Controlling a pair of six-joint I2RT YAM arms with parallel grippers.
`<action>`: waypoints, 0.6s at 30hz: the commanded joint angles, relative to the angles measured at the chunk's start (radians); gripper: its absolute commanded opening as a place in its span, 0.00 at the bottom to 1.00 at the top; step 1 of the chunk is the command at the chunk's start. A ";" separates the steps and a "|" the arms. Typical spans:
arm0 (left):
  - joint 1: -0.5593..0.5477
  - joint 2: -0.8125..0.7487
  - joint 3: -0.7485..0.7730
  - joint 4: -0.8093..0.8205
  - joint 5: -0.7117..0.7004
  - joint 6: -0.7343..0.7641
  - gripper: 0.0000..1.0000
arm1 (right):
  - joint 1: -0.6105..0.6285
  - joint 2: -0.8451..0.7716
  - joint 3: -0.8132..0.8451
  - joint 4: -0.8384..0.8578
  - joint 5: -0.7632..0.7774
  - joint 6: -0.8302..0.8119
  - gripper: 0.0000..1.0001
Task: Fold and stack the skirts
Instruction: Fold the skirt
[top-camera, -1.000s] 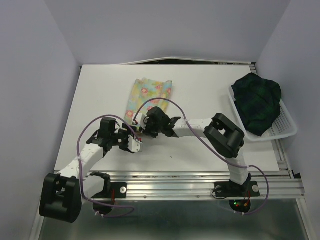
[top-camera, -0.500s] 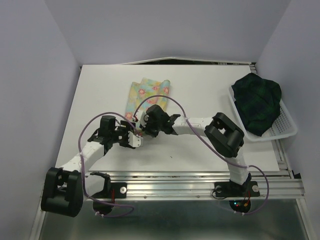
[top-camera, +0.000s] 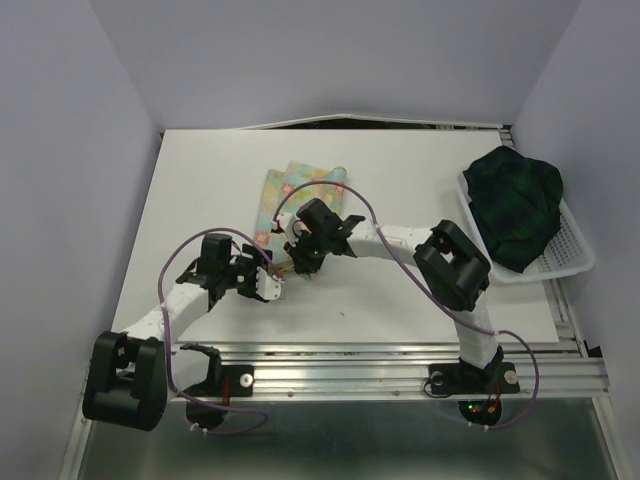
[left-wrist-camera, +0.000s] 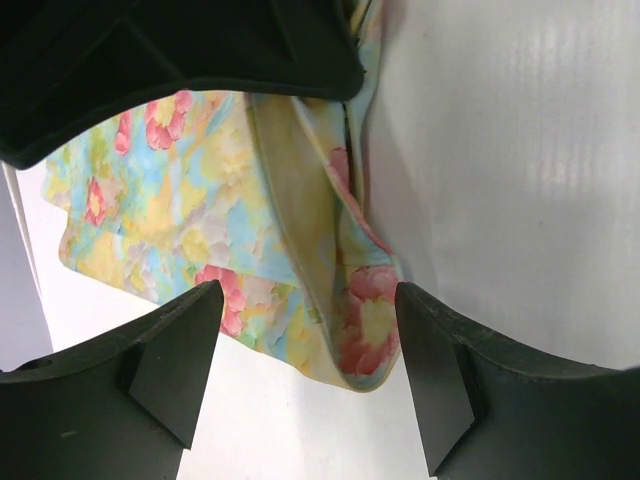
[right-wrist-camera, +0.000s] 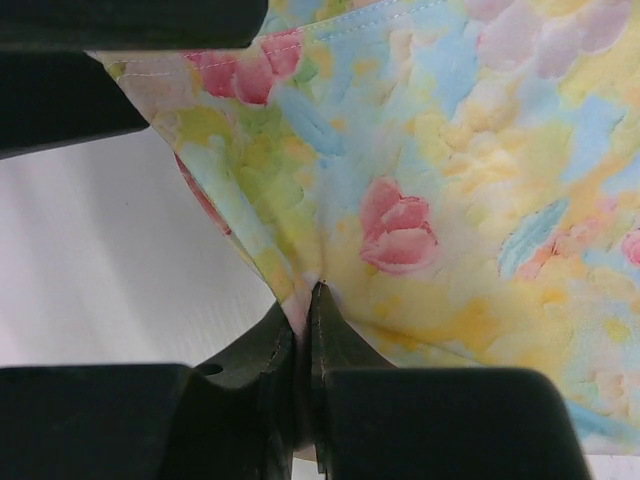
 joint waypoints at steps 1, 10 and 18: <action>0.002 -0.028 0.035 -0.078 0.076 0.020 0.82 | -0.009 0.013 0.061 -0.069 -0.050 0.028 0.01; -0.001 0.043 0.118 -0.187 0.081 0.043 0.86 | -0.027 0.024 0.120 -0.106 -0.095 0.069 0.01; -0.044 0.076 0.118 -0.095 0.007 0.000 0.86 | -0.045 0.015 0.147 -0.123 -0.176 0.112 0.01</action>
